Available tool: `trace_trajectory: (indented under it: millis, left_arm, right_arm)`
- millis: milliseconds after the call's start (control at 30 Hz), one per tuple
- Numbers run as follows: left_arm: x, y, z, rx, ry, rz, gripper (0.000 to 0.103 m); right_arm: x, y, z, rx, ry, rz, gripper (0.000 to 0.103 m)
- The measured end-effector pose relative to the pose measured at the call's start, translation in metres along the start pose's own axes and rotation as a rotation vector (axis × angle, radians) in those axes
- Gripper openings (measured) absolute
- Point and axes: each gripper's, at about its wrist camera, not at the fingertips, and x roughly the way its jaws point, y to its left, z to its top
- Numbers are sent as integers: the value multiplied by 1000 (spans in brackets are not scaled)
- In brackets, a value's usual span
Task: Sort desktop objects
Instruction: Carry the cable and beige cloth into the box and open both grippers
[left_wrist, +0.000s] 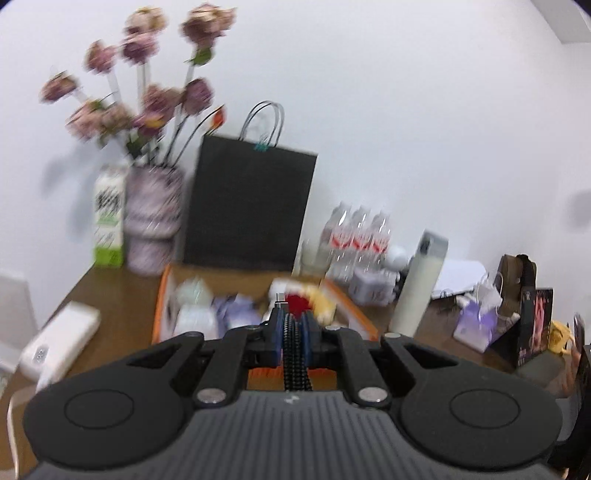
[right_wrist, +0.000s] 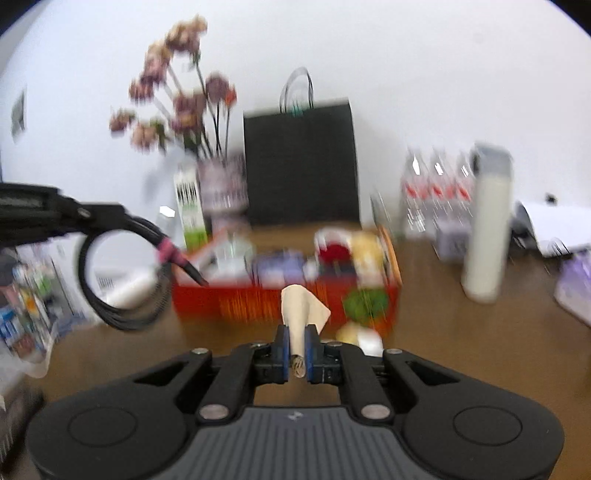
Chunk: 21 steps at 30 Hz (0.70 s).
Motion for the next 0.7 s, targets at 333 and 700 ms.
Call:
trace_trajectory:
  millis: [333, 700]
  left_arm:
    - [215, 44, 37, -28, 237, -63, 20]
    - [278, 97, 27, 131, 278, 161, 82]
  right_arm:
    - [177, -32, 114, 105, 87, 48, 7]
    - [329, -30, 124, 94, 346, 1, 54]
